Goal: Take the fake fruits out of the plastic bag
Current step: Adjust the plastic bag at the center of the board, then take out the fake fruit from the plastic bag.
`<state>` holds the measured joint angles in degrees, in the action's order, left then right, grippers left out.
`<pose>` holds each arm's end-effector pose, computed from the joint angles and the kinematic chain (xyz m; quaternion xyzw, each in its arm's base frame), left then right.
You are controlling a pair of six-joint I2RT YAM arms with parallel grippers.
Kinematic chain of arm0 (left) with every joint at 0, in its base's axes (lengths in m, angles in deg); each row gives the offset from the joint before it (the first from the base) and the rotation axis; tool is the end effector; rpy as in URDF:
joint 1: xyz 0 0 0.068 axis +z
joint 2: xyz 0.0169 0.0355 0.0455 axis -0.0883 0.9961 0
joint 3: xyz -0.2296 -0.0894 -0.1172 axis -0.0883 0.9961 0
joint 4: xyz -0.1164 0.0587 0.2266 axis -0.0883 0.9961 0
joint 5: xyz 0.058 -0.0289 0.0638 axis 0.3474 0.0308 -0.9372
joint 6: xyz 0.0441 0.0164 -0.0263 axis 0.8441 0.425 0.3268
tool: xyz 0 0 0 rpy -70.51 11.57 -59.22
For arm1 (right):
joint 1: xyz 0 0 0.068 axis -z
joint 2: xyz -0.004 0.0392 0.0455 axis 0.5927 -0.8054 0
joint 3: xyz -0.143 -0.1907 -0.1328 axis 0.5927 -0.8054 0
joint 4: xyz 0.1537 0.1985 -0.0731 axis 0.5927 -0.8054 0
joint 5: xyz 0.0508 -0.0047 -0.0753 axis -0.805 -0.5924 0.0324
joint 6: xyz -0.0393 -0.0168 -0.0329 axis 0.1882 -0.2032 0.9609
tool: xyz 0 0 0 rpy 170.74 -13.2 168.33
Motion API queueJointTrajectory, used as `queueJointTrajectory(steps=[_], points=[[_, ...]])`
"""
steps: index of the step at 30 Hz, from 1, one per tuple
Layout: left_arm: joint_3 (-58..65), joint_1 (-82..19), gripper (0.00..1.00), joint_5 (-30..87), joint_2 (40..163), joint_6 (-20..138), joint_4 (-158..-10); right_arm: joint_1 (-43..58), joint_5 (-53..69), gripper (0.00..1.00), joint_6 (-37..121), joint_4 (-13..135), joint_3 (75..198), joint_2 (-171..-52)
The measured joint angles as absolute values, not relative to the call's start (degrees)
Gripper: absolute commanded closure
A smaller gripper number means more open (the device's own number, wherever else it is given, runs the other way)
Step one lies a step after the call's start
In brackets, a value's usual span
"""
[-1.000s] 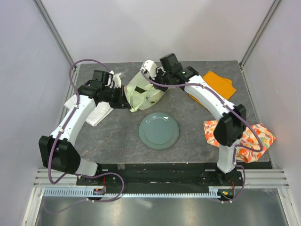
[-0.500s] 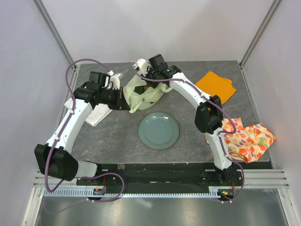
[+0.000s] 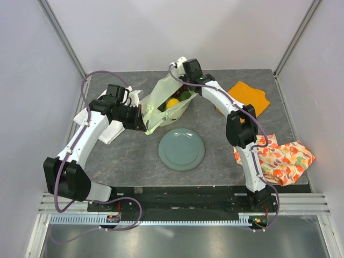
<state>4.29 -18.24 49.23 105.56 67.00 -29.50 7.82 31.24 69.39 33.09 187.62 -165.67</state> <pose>0.2629 -0.0792 0.3091 0.1444 0.9265 -0.2739 0.2140 0.4844 0.2526 0.2562 -0.3141 0.8309 -0.0876 0.4509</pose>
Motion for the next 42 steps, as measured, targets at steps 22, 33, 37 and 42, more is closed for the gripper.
queueJointTrajectory(steps=[22, 33, 37, 42], points=[[-1.61, -19.64, 0.98, 56.64, 112.44, 67.31, -28.93, 1.68, 9.73, 0.53, 65.39, 26.77, 168.41, -144.53], [-1.63, -19.66, 0.99, 57.01, 112.44, 67.35, -30.02, 5.39, 14.8, 0.41, 62.83, 25.72, 176.93, -161.28], [-1.63, -19.66, 0.99, 57.01, 112.44, 67.4, -30.18, 6.68, 19.87, 0.32, 62.42, 26.55, 177.21, -162.02], [-1.65, -19.66, 0.99, 57.01, 112.59, 67.44, -30.22, 8.41, 23.96, 0.25, 62.55, 28.02, 177.35, -162.96]])
